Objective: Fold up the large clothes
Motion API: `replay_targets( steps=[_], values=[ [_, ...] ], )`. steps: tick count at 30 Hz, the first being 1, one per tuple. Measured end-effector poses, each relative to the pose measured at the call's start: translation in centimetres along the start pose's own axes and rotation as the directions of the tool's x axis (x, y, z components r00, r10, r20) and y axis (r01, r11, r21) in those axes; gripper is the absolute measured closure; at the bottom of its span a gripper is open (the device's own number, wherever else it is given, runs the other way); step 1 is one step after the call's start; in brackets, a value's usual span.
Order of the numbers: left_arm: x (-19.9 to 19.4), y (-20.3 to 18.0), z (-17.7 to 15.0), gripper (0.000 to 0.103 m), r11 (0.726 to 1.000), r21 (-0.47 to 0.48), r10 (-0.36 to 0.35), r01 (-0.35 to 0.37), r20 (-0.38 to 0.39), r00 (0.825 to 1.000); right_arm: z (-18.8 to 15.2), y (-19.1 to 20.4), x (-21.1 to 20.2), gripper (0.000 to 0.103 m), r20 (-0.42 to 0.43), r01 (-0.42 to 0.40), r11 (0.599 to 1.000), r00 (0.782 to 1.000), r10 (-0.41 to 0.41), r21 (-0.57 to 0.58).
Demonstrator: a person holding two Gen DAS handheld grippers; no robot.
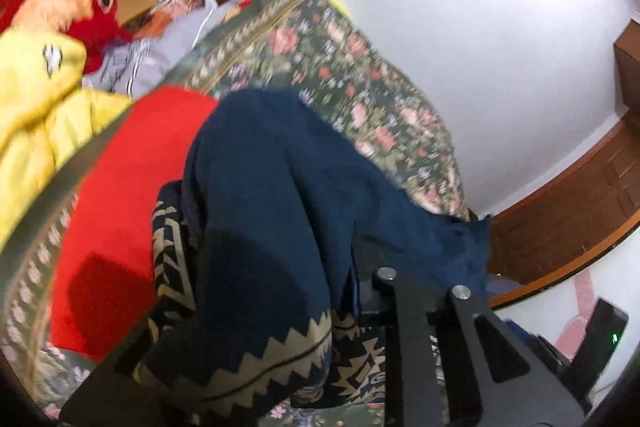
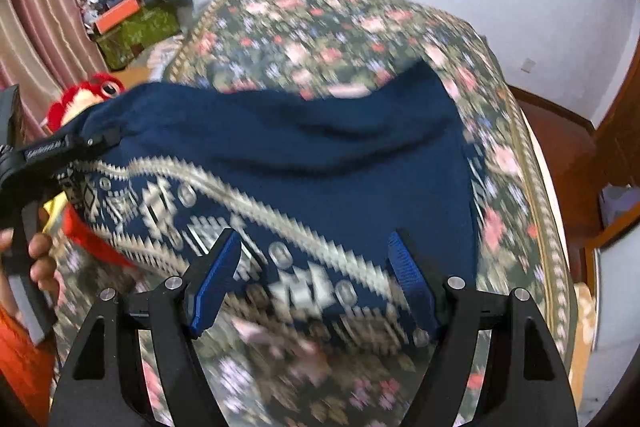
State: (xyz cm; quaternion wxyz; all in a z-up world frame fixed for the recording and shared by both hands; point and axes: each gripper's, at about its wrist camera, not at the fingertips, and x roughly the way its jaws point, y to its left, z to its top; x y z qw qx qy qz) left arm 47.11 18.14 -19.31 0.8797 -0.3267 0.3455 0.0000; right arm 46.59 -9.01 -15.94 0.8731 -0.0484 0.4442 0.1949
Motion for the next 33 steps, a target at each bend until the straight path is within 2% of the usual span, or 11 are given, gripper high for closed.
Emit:
replay_targets(
  steps=[3, 5, 11, 15, 17, 20, 24, 25, 27, 30, 33],
  values=[
    [-1.9, -1.6, -0.2, 0.083, 0.996, 0.088, 0.018, -0.022, 0.042, 0.999, 1.4, 2.1, 1.0, 0.029, 0.007, -0.016, 0.999, 1.000, 0.016, -0.043],
    [-2.7, -3.0, -0.8, 0.083, 0.983, 0.170, 0.049, -0.061, 0.075, 0.996, 1.8, 3.2, 2.5, 0.023, -0.017, -0.026, 0.996, 1.000, 0.025, -0.083],
    [-1.4, -5.4, -1.6, 0.083, 0.954, 0.271, 0.101, -0.125, 0.099, 0.990, -0.2, 3.7, 7.9, 0.019, -0.159, -0.120, 0.992, 0.981, 0.111, -0.046],
    [-1.2, -7.1, -2.4, 0.083, 0.934, 0.322, 0.115, -0.154, 0.137, 0.984, -0.6, 2.0, 7.8, 0.017, -0.168, -0.201, 0.980, 0.965, 0.200, 0.012],
    [-1.3, -8.8, -2.6, 0.083, 0.914, 0.372, 0.113, -0.165, 0.158, 0.981, -0.6, 1.2, 7.1, 0.017, -0.183, -0.222, 0.974, 0.956, 0.228, 0.051],
    [-1.1, -11.8, -3.1, 0.083, 0.869, 0.458, 0.111, -0.185, 0.182, 0.977, -1.2, -0.2, 5.3, 0.017, -0.148, -0.221, 0.971, 0.961, 0.233, 0.095],
    [-0.4, -16.2, -4.6, 0.083, 0.801, 0.574, 0.077, -0.170, 0.183, 0.980, -3.0, -4.0, 1.8, 0.017, -0.064, -0.184, 0.966, 0.978, 0.199, 0.179],
    [0.1, -17.7, -5.4, 0.083, 0.773, 0.615, 0.063, -0.156, 0.171, 0.983, -3.6, -5.5, 0.7, 0.017, -0.044, -0.160, 0.965, 0.984, 0.173, 0.209],
    [1.1, -19.7, -6.8, 0.083, 0.739, 0.662, 0.041, -0.123, 0.138, 0.990, -4.4, -8.1, -0.9, 0.017, -0.024, -0.107, 0.963, 0.993, 0.117, 0.247],
    [3.1, -22.0, -8.9, 0.083, 0.715, 0.697, 0.024, -0.055, 0.055, 0.998, -6.0, -11.9, -3.2, 0.017, -0.011, -0.043, 0.951, 0.999, 0.049, 0.305],
    [5.0, -23.9, -11.0, 0.083, 0.707, 0.707, 0.011, 0.017, -0.035, 0.999, -7.7, -15.4, -5.0, 0.017, -0.011, 0.004, 0.925, 1.000, 0.000, 0.380]
  ],
)
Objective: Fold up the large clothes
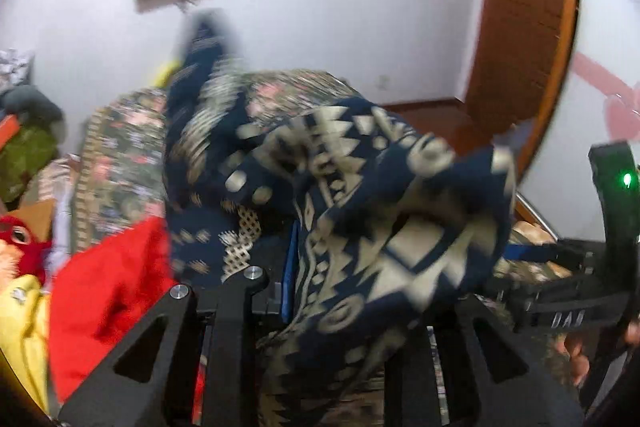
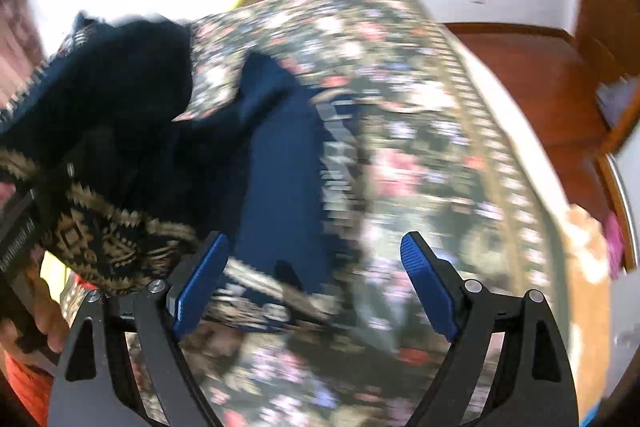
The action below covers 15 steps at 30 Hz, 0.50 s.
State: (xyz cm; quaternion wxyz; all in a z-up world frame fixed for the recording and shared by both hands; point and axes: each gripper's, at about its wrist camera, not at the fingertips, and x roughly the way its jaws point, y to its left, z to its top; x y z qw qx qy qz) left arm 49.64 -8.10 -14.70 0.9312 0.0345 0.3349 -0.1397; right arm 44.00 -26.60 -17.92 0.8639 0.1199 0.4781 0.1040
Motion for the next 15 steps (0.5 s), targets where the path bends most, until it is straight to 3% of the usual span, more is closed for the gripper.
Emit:
replay_targets(
  steps=[4, 7, 12, 15],
  values=[
    [3.1, -3.0, -0.9, 0.083, 0.991, 0.013, -0.131, 0.133, -0.103, 0.986, 0.1, -3.4, -1.2, 0.017, 0.015, 0.003, 0.995, 1.000, -0.004, 0.095],
    [5.3, -4.3, -1.8, 0.083, 0.986, -0.009, -0.166, 0.167, -0.173, 0.971, -0.5, -4.4, -2.0, 0.017, 0.020, -0.016, 0.991, 1.000, 0.013, 0.134],
    [7.0, -4.5, -2.9, 0.083, 0.971, -0.066, -0.240, 0.231, -0.246, 0.939, -0.5, -3.7, -2.6, 0.017, 0.046, 0.018, 0.997, 0.999, -0.021, 0.075],
    [6.4, -5.1, -3.2, 0.083, 0.969, -0.020, -0.242, 0.244, -0.241, 0.940, -0.6, -3.5, -3.5, 0.017, 0.065, 0.022, 0.998, 0.998, -0.025, 0.052]
  ],
)
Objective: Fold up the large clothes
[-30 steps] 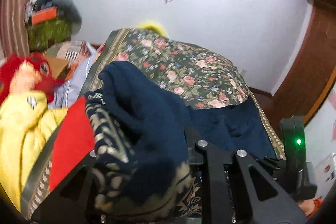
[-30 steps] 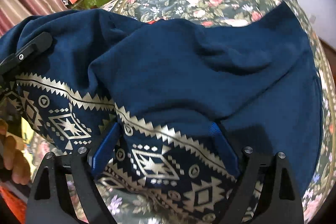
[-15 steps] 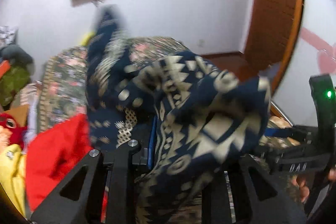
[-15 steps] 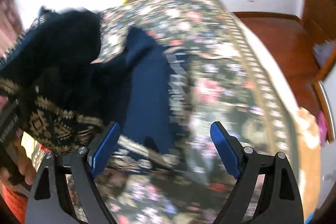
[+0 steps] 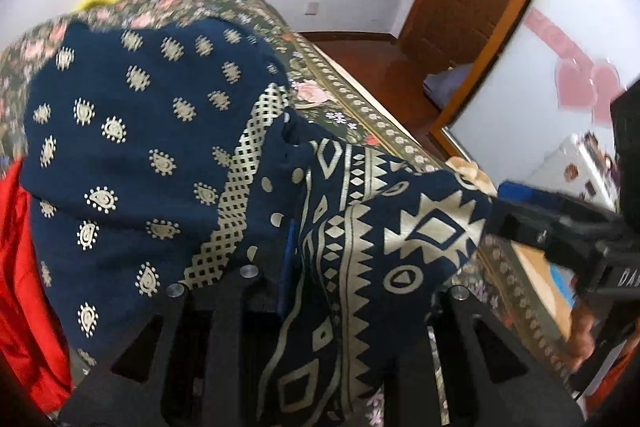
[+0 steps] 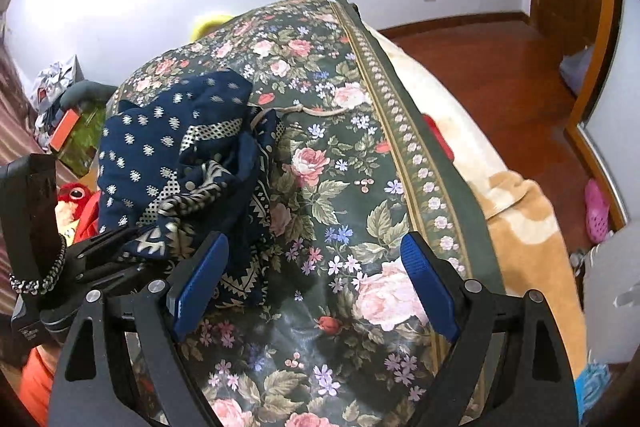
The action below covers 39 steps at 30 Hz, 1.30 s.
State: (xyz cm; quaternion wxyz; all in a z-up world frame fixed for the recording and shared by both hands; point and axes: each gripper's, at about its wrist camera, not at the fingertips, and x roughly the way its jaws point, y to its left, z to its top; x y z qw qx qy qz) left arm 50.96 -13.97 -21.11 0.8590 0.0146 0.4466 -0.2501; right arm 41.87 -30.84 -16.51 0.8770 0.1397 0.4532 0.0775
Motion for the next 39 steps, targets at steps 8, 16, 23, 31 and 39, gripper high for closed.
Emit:
replay_targets(
  steps=[8, 16, 23, 31, 39],
  values=[
    [-2.9, -2.7, -0.8, 0.068, 0.999, 0.050, 0.005, -0.004, -0.022, 1.000, 0.4, 0.3, -2.9, 0.017, 0.054, 0.006, 1.000, 0.999, -0.004, -0.021],
    [-9.4, -3.4, -2.9, 0.060, 0.997, 0.050, -0.054, 0.054, 0.004, 0.999, 0.5, 2.8, -4.1, 0.017, 0.075, 0.012, 0.994, 0.997, -0.004, -0.105],
    [-13.7, -0.8, -3.3, 0.044, 0.993, 0.065, 0.084, -0.094, 0.142, 0.986, 0.8, 7.1, -2.0, 0.017, 0.043, -0.023, 0.982, 0.999, 0.032, -0.190],
    [-10.3, 5.4, -4.4, 0.041, 0.976, -0.048, 0.217, -0.213, 0.084, 0.973, -0.1, 9.4, 4.8, 0.017, -0.101, -0.044, 0.968, 0.995, 0.019, -0.247],
    [-7.9, 7.9, -6.6, 0.033, 0.982, -0.088, 0.171, -0.166, 0.054, 0.984, -2.0, 5.2, 6.9, 0.017, -0.202, -0.017, 0.973, 0.979, -0.030, -0.229]
  ],
)
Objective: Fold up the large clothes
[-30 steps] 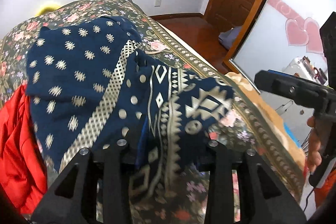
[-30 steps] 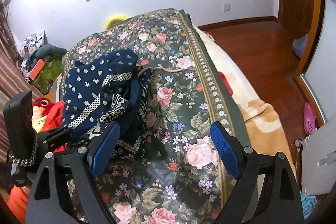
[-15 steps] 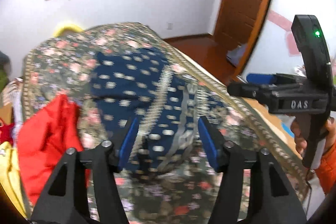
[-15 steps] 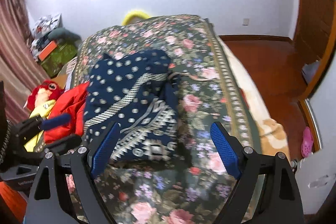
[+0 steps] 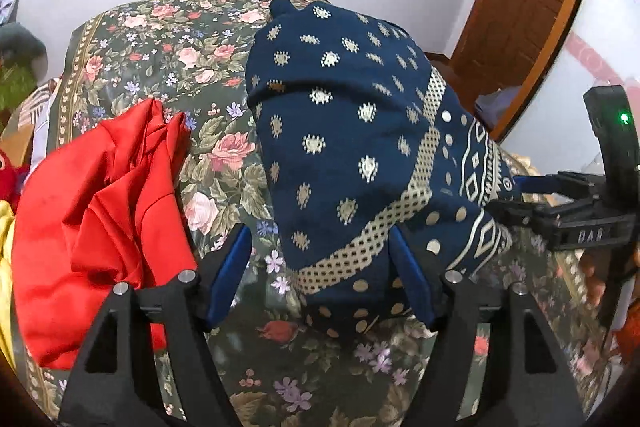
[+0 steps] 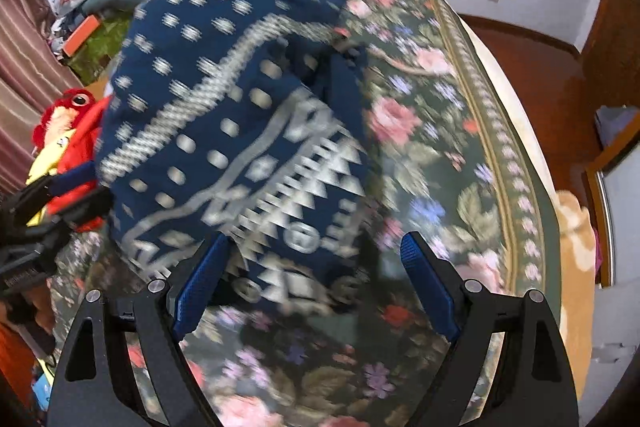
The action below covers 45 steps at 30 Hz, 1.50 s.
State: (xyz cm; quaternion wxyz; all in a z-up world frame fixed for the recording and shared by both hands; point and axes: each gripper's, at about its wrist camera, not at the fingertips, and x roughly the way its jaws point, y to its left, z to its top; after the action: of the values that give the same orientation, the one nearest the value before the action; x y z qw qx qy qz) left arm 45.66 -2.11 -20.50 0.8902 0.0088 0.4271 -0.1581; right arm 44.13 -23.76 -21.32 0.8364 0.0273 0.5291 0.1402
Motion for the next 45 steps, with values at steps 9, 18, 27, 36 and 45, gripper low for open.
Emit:
replay_targets(
  steps=[9, 18, 27, 36, 45],
  values=[
    [-2.2, -0.3, 0.7, 0.033, 0.996, 0.073, 0.046, -0.051, 0.069, 0.997, 1.5, -0.7, -3.8, 0.017, 0.091, -0.051, 0.999, 0.995, 0.051, -0.005],
    [-2.1, 0.6, 4.2, 0.033, 0.998, 0.025, 0.053, -0.057, 0.138, 0.989, 4.5, 1.7, -3.3, 0.017, 0.204, -0.064, 0.993, 0.975, 0.083, -0.097],
    [2.9, 2.4, 6.1, 0.025, 0.973, -0.151, -0.171, 0.176, 0.041, 0.984, 6.6, -0.5, 2.0, 0.017, 0.079, -0.163, 0.986, 0.983, 0.165, -0.034],
    [8.7, 6.9, 5.6, 0.011, 0.820, -0.437, -0.429, 0.370, -0.042, 0.902, 7.7, -3.4, 7.2, 0.017, -0.026, -0.400, 0.905, 0.913, 0.408, 0.143],
    [11.0, 7.9, 5.1, 0.010, 0.729, -0.535, -0.517, 0.428, -0.020, 0.856, 7.8, -3.9, 10.4, 0.014, -0.058, -0.550, 0.781, 0.806, 0.590, 0.298]
  ],
)
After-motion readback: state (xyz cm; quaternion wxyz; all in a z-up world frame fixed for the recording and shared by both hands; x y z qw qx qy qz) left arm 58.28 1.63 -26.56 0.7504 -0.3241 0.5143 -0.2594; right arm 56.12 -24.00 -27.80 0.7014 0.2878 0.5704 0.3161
